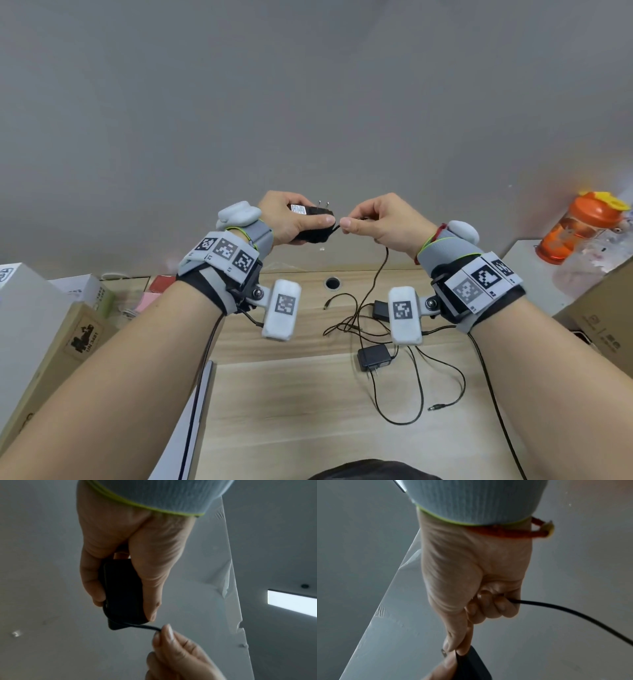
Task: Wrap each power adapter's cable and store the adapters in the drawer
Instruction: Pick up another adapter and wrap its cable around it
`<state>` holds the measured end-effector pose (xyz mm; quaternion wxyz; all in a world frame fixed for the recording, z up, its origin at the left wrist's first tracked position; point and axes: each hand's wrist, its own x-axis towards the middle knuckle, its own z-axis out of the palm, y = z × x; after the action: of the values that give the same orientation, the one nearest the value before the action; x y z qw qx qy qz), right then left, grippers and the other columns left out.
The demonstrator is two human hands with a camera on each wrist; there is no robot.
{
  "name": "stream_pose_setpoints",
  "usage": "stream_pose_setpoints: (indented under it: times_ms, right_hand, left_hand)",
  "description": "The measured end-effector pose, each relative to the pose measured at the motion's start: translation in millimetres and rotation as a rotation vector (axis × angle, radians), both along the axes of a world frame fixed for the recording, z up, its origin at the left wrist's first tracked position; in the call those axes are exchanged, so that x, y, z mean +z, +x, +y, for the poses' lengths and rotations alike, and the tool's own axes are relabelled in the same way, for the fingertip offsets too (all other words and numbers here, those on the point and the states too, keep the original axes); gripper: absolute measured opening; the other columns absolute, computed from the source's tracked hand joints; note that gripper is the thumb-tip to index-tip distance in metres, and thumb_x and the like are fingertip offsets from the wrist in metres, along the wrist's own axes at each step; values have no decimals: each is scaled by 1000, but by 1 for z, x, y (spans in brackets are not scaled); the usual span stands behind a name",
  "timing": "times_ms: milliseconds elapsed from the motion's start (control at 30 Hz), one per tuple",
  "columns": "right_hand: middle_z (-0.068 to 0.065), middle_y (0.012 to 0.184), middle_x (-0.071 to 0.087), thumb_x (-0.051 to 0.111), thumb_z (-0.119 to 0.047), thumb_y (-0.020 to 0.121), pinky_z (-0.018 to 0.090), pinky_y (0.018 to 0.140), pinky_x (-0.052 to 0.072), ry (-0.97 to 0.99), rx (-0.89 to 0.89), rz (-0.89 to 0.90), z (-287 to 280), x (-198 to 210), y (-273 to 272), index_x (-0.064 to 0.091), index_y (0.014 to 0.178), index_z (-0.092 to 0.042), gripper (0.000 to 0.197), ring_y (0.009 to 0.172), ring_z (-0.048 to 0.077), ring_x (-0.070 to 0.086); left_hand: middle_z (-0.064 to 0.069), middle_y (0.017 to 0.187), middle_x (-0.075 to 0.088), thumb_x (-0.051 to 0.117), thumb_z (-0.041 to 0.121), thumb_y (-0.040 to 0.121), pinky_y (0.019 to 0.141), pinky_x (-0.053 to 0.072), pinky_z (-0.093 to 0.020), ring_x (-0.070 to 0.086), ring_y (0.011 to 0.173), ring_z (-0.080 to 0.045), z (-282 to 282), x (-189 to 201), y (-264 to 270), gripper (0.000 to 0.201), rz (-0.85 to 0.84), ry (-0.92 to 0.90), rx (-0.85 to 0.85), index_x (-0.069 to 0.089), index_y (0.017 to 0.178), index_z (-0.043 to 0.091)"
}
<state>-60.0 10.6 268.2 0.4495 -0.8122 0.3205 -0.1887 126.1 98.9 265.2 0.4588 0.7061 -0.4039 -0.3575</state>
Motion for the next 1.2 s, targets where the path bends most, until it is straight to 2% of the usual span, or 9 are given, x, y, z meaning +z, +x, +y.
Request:
stream_pose_setpoints:
  times_ms: [133,233,467,600,700,867,933,1033,1200]
  right_hand:
    - [-9,51,43,74,-27,86,13,48,30,-13,-40,-47,-5,7,1,69,76,-7,23,45,2,33]
    - [-2,58,42,75,-28,86,13,48,30,-28,-57,-82,-8,8,1,68,76,-6,25,48,4,32]
    - [1,63,41,73,-29,88,13,49,29,-68,-58,-83,-15,4,10,66,74,-15,21,49,4,32]
    - [-15,49,45,66,-25,93,11,49,31,-1,-82,-131,-16,-8,12,65,75,-13,22,44,1,35]
    - [-13,49,44,60,-32,97,24,53,30,67,-121,-169,-15,-21,17,66,70,-19,30,49,9,33]
    - [1,62,35,53,-33,100,28,51,24,158,-160,-185,-7,-39,26,58,96,11,44,53,14,26]
    - [0,62,34,51,-34,101,28,51,25,164,-151,-169,-5,-44,27,62,89,5,42,52,14,26]
    - [-7,57,33,50,-34,101,26,50,25,165,-66,-105,0,-50,29,72,84,-19,32,50,14,26]
    - [-14,44,34,50,-27,102,17,49,27,27,47,30,11,-40,32,74,102,-14,27,43,5,31]
  left_hand:
    - [-8,71,68,91,28,64,70,62,-44,67,67,-26,-1,-9,-2,23,-122,34,-35,71,70,20]
    - [-10,73,70,90,29,65,72,61,-49,68,67,-27,-1,-10,-5,22,-162,52,-82,71,71,21]
    - [-8,74,67,88,27,69,69,62,-41,66,64,-22,-1,-4,-14,21,-171,46,-181,70,77,20]
    - [-9,76,65,86,18,73,65,60,-34,64,63,-19,1,3,-18,18,-82,-20,-231,70,80,13]
    - [-9,75,65,83,12,75,60,58,-30,63,59,-17,1,6,-20,15,5,-88,-199,68,79,13]
    - [-17,84,66,83,15,75,65,57,-35,67,70,-27,-3,4,-16,25,139,-171,-92,58,78,11]
    - [-16,82,66,83,15,76,61,56,-32,67,66,-25,-6,4,-15,30,182,-191,-51,53,77,12]
    - [-9,76,65,80,14,79,58,55,-27,65,62,-19,-9,4,-12,30,246,-224,2,51,76,13]
    - [-7,82,61,81,16,78,61,58,-31,65,73,-22,-15,-3,-4,30,219,-231,84,51,75,15]
